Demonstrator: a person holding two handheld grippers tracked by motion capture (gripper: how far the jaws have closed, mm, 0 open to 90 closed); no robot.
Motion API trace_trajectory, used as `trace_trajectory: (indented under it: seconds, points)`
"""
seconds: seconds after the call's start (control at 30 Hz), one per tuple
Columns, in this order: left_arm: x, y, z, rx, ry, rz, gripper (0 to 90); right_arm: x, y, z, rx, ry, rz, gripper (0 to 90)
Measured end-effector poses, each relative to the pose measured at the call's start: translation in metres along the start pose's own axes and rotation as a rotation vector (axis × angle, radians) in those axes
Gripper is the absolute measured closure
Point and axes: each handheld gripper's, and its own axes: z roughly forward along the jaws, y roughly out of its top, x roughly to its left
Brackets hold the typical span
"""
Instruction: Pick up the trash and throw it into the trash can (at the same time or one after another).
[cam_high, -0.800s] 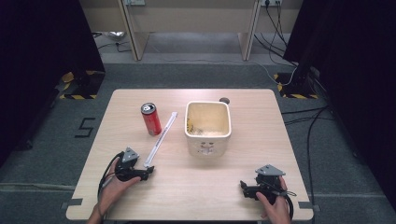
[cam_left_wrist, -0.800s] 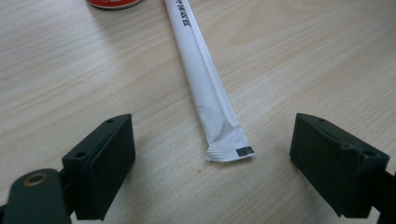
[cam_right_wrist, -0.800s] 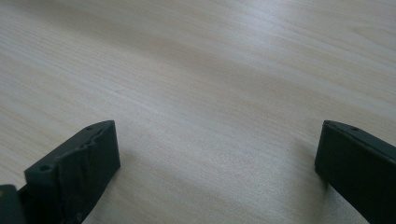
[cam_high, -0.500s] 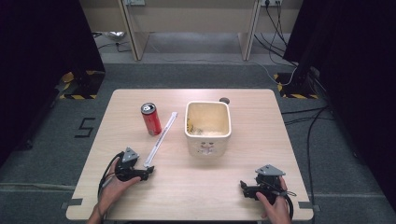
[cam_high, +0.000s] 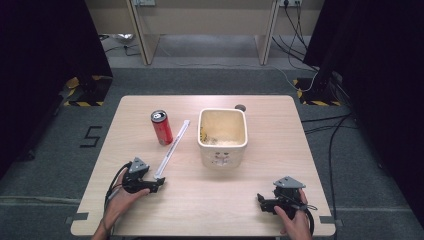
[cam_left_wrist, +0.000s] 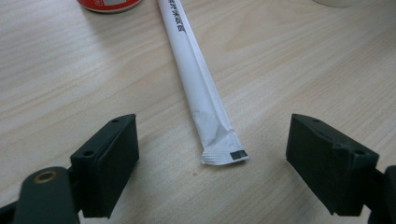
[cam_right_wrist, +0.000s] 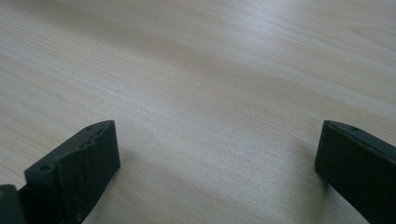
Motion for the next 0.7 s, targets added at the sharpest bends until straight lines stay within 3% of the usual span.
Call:
trace_trajectory:
  seconds: [0.37,0.7]
  points:
    - [-0.002,0.012,-0.001,-0.019,0.005,0.012,20.4,0.000,0.000,0.000,0.000,0.000,0.000,0.2]
    - [0.003,0.019,0.002,-0.025,0.005,-0.017,28.2,0.000,0.000,0.000,0.000,0.000,0.000,0.2]
